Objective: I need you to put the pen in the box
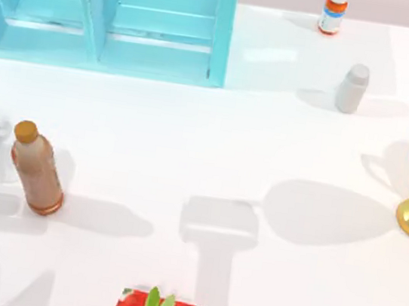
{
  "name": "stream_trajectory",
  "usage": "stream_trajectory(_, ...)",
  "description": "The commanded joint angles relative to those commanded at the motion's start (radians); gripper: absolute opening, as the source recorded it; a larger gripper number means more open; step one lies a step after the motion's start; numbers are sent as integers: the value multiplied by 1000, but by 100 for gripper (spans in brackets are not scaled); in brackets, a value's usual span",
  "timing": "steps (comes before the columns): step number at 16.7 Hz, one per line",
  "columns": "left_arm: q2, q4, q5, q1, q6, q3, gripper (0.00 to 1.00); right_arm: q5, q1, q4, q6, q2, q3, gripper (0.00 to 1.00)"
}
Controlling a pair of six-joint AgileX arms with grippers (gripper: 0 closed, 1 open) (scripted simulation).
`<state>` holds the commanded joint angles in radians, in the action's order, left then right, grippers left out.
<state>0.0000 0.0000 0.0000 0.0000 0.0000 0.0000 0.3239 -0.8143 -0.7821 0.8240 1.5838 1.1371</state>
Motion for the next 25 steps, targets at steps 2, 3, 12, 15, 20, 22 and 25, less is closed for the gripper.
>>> stream_trajectory(2, 0, 0, 0, 0, 0, 0, 100, -5, 6, 5, 2, 3, -1, 0)
stream_trajectory(3, 0, 0, 0, 0, 0, 0, 100, -9, 15, 18, 8, 3, -10, 0)
stream_trajectory(12, 0, 0, 0, 0, 0, 0, 100, -46, 140, 248, 136, 41, -165, 0)
stream_trajectory(15, 0, 0, 0, 0, 0, 0, 100, -50, 140, 252, 138, 44, -168, 0)
stream_trajectory(20, 0, 0, 0, 0, 0, 0, 100, -50, 140, 252, 138, 44, -168, 30)
stream_trajectory(22, 0, 0, 0, 0, 0, 0, 100, -50, 140, 252, 138, 44, -168, 45)
stream_trajectory(25, 0, 0, 0, 0, 0, 0, 100, -50, 140, 252, 138, 44, -168, 68)
